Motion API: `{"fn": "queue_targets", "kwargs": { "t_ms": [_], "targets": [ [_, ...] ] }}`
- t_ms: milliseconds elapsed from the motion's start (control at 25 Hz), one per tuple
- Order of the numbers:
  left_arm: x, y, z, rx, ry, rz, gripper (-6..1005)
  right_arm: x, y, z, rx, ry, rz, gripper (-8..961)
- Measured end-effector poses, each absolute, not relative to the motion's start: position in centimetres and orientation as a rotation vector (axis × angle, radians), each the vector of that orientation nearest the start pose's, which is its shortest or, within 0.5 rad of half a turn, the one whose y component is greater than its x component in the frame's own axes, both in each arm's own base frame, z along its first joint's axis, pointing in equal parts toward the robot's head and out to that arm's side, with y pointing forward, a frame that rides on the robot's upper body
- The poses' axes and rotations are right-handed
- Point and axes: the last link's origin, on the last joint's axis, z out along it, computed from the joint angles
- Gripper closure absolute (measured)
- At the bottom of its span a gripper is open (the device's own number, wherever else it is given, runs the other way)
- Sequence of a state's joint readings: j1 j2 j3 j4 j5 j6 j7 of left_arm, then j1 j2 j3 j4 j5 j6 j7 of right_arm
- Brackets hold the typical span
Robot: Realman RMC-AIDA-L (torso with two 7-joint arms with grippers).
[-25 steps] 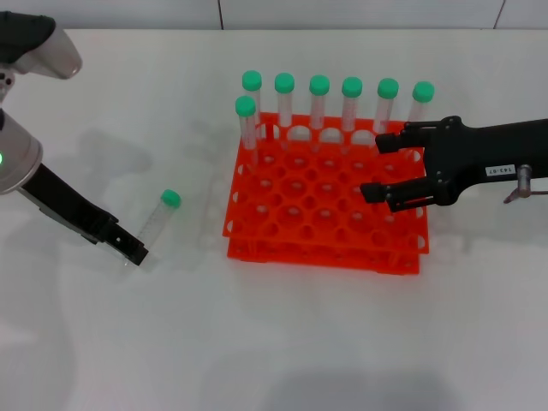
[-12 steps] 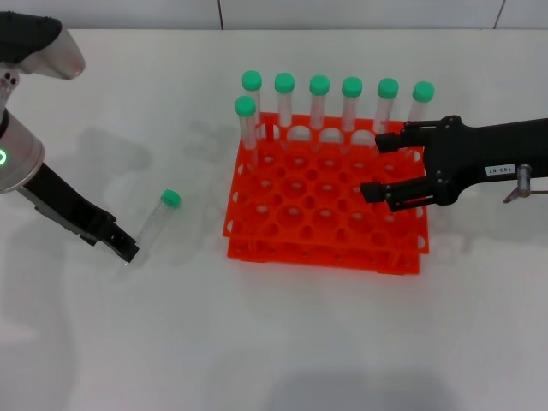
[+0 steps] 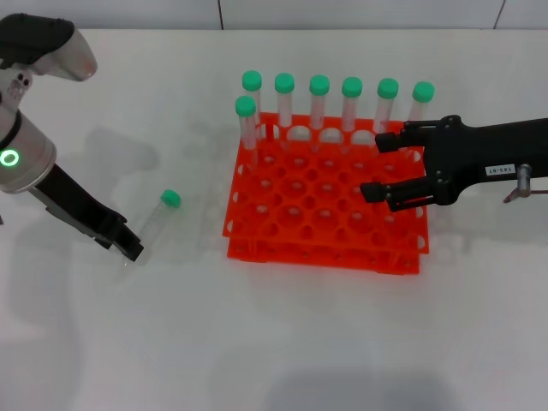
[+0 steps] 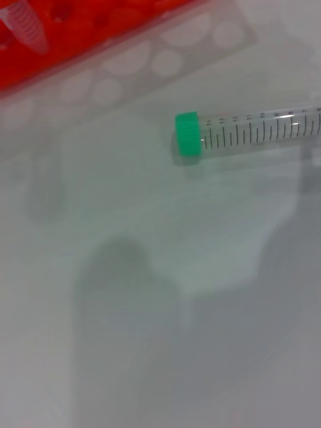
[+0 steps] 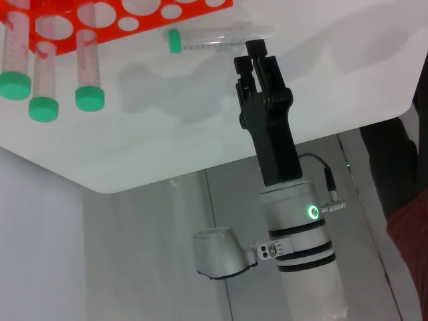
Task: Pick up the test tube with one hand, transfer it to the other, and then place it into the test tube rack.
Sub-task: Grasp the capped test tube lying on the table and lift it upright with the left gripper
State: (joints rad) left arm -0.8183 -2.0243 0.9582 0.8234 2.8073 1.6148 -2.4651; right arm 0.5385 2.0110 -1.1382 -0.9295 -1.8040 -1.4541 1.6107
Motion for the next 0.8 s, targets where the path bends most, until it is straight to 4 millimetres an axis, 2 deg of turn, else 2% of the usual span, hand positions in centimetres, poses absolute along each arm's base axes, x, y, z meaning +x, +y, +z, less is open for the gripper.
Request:
{"fn": "queue_targets", "kwargs": {
  "t_ms": [800],
  "targets": [
    [-24.98,37.13,0.97,-2.483,-1.417,0.659,535,19.92,35.69,0.95,-2.873,0.382,0.522,111]
  ]
}}
